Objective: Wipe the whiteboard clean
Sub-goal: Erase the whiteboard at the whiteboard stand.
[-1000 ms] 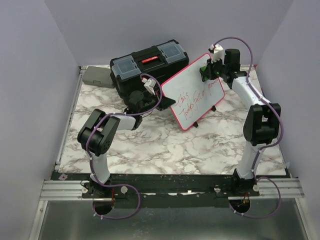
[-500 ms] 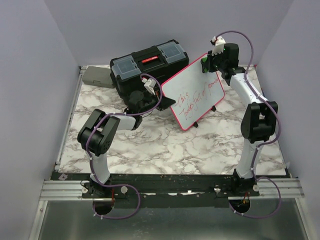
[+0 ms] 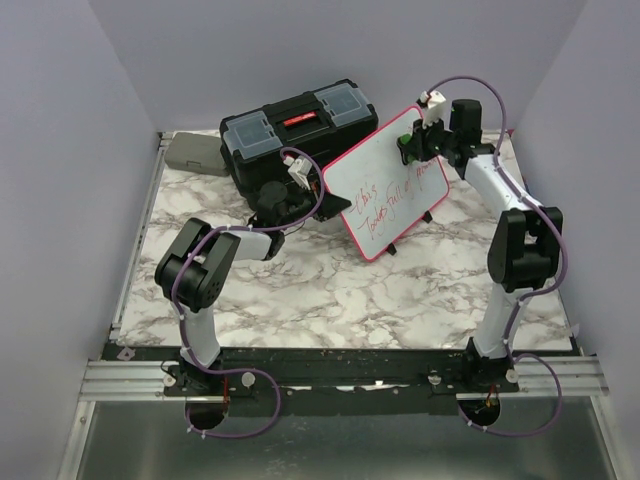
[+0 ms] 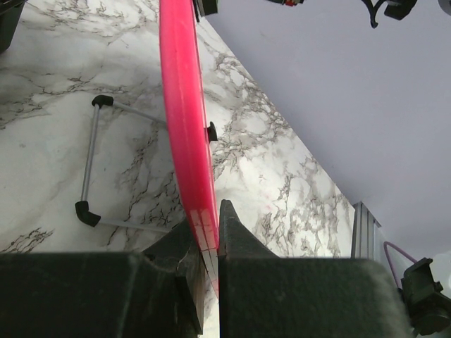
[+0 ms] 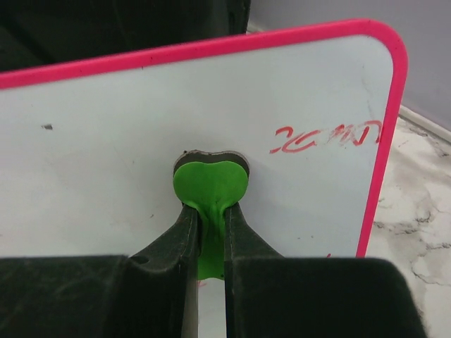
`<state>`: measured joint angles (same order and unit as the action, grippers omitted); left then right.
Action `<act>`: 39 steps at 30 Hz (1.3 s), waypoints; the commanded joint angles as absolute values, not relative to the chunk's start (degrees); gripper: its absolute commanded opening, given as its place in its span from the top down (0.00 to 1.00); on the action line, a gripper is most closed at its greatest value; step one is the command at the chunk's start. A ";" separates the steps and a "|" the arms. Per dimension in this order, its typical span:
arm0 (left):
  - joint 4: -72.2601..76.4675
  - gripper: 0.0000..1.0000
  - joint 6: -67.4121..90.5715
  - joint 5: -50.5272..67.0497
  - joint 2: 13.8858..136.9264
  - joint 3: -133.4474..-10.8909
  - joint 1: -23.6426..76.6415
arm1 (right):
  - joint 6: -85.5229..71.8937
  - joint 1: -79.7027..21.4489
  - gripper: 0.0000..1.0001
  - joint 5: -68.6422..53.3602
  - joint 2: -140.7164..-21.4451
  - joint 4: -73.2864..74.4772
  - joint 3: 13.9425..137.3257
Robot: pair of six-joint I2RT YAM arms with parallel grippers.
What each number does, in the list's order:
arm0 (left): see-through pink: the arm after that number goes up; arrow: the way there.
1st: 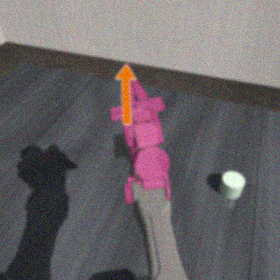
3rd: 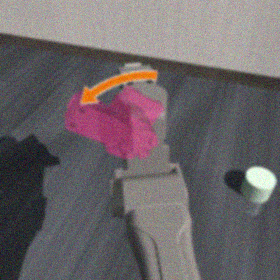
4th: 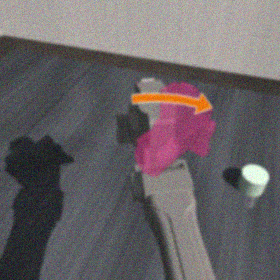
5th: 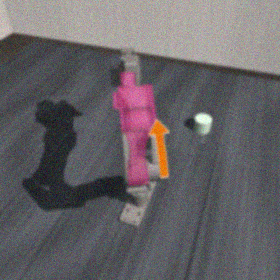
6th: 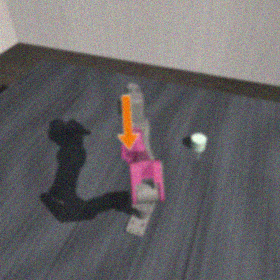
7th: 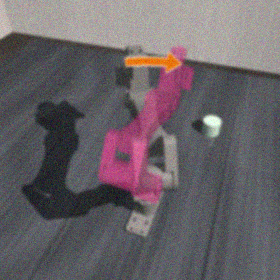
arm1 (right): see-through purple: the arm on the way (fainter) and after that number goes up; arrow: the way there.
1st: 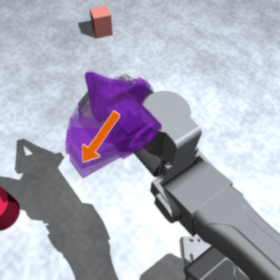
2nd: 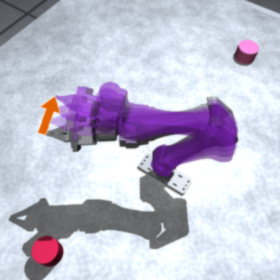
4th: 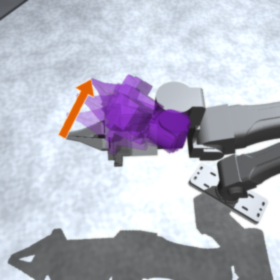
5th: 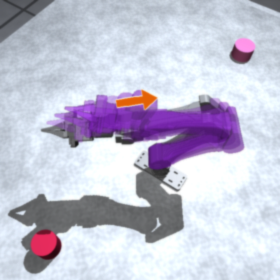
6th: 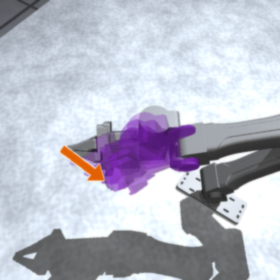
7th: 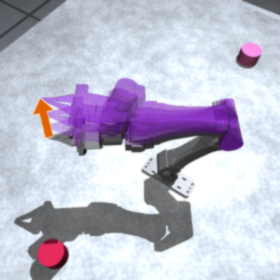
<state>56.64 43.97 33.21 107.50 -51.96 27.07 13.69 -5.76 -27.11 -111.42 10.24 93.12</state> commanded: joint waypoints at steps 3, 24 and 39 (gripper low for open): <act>57.04 1.00 41.31 43.86 108.11 -51.16 29.27 | 7.36 -6.97 0.99 -24.96 -116.45 11.73 103.01; 57.49 1.00 41.40 44.13 108.51 -51.33 29.18 | 17.73 -7.02 0.99 -32.02 -112.85 16.95 93.49; 57.45 1.00 41.13 44.24 107.85 -50.38 29.27 | 6.62 -6.94 0.99 -19.24 -119.49 11.70 107.59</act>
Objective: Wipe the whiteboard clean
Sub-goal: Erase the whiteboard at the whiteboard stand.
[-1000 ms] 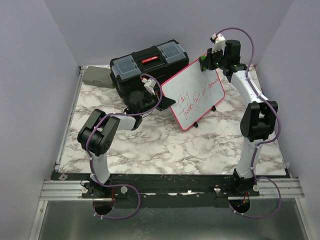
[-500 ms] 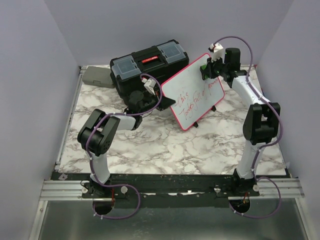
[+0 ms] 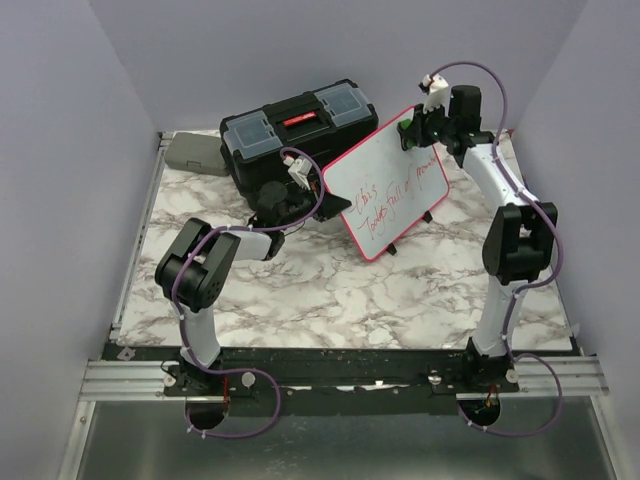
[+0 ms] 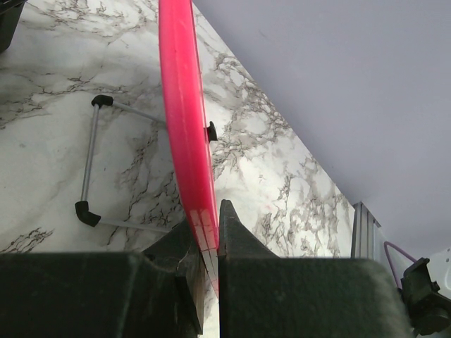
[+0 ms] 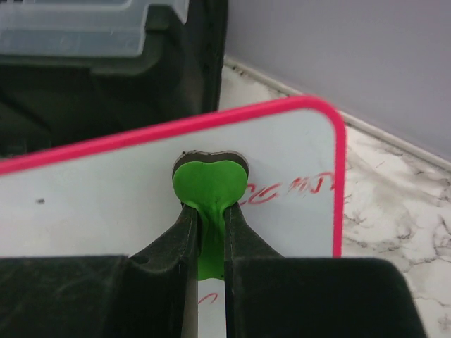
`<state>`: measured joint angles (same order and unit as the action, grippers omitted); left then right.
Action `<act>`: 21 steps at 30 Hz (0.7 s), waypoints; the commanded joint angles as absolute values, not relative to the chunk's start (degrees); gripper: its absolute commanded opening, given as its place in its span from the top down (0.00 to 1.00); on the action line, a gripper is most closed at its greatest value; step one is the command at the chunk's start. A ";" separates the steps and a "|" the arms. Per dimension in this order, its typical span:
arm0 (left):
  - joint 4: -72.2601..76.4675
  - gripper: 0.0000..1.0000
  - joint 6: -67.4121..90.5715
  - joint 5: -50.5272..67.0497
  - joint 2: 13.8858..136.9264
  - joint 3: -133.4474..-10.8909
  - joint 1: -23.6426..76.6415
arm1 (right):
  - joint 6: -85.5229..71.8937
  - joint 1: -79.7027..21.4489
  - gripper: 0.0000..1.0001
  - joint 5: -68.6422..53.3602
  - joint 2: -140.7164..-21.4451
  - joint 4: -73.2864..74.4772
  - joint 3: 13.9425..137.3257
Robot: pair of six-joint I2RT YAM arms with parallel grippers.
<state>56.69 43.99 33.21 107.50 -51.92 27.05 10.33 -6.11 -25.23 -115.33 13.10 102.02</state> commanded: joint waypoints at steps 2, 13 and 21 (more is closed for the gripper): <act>57.39 1.00 41.13 44.29 107.85 -50.32 29.27 | 6.16 -6.94 0.99 -16.57 -121.29 13.04 110.44; 58.47 1.00 41.43 44.55 108.37 -50.52 29.18 | 14.32 -6.69 0.99 -18.74 -119.87 18.51 104.74; 59.11 1.00 41.84 44.50 108.90 -50.91 29.18 | 19.44 -7.29 0.99 -30.16 -116.63 21.71 100.37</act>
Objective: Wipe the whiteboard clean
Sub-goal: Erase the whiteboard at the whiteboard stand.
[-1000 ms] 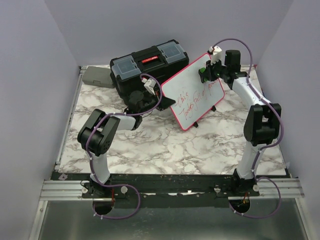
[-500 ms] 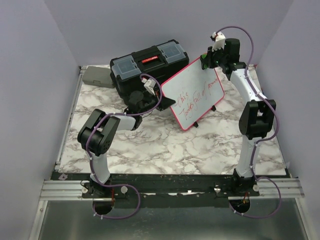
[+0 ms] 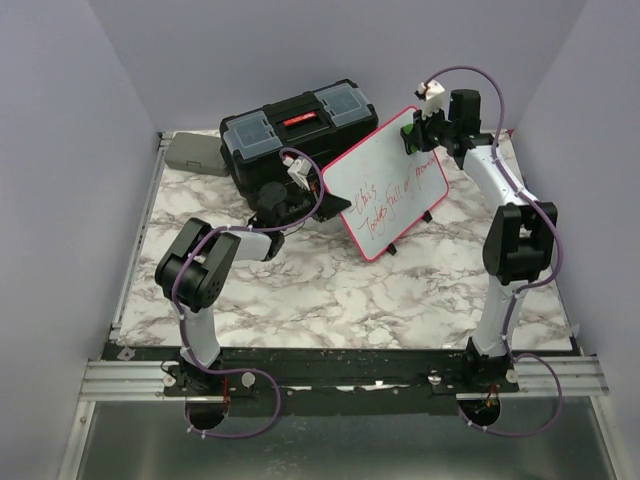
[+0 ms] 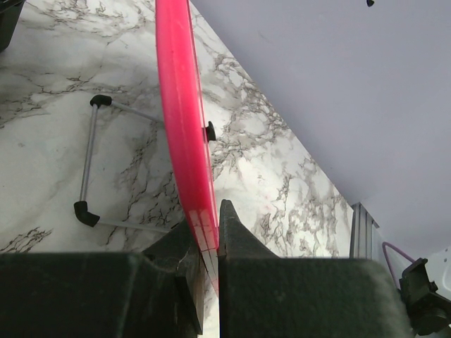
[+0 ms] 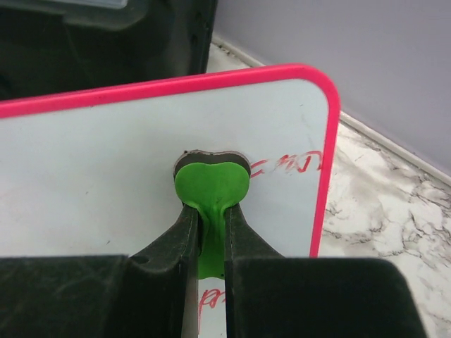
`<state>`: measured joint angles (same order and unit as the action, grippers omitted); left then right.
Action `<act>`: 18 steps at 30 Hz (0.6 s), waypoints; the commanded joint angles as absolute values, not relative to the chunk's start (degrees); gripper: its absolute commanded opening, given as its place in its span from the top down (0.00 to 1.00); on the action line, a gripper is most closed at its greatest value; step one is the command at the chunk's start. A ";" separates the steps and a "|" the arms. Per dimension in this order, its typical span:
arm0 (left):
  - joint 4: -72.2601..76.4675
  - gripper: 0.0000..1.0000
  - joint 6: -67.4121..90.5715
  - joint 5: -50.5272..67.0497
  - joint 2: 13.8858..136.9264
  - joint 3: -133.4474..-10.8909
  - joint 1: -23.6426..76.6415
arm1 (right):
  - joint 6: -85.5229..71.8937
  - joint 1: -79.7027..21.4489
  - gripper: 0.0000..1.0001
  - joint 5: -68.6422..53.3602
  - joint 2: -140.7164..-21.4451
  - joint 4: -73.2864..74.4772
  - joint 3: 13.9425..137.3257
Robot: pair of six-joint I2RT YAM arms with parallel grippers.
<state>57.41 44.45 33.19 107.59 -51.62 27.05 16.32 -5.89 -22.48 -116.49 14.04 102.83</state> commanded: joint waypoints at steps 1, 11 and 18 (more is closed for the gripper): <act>59.10 1.00 41.73 44.48 108.87 -50.89 29.18 | 19.19 -7.29 0.99 -30.24 -116.63 21.52 100.45; 58.97 1.00 41.41 44.79 108.55 -50.53 29.18 | 8.20 -7.27 0.99 -16.75 -121.35 15.05 110.30; 58.86 1.00 41.20 45.09 108.63 -50.80 29.18 | 8.62 -7.16 0.99 -12.01 -123.32 15.71 112.49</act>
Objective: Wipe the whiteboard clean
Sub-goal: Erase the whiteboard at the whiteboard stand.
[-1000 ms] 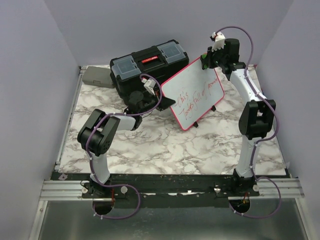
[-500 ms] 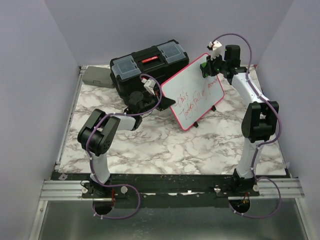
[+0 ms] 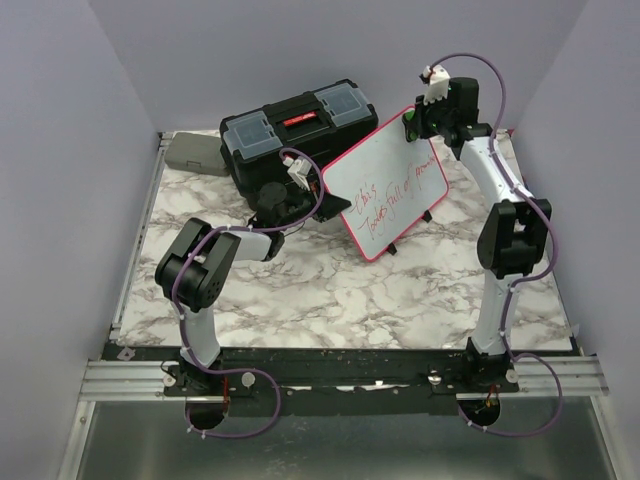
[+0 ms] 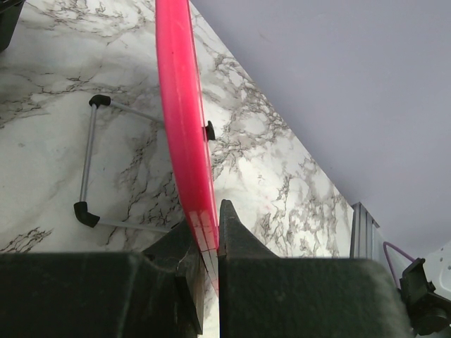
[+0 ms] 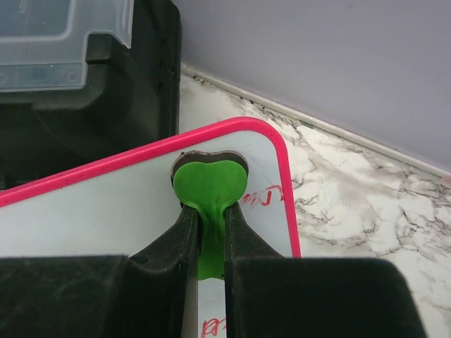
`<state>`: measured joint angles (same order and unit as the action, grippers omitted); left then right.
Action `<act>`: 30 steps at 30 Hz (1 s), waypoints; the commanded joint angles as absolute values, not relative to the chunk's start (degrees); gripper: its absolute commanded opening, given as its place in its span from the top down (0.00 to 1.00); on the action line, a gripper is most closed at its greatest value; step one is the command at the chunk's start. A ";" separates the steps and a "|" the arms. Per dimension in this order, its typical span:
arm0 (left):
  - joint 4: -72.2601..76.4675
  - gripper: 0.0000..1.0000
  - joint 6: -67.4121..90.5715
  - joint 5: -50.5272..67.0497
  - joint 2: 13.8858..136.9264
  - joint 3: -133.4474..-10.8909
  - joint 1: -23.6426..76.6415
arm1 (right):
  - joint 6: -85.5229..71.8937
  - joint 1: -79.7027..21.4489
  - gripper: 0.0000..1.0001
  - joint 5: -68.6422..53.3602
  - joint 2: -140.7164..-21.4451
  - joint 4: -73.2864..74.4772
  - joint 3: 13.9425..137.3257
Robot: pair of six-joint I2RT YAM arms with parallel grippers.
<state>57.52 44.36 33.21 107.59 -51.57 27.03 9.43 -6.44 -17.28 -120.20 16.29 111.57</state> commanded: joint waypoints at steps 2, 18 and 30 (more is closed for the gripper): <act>58.80 1.00 41.22 45.09 108.63 -50.80 29.10 | 9.34 -6.72 0.99 -11.51 -123.25 16.29 111.47; 59.32 1.00 41.31 45.40 108.67 -50.91 28.83 | 17.97 -5.98 0.99 -31.99 -115.27 16.86 95.43; 58.08 1.00 40.34 45.70 107.50 -50.45 28.83 | 5.30 -5.93 0.99 -15.76 -124.14 15.39 114.61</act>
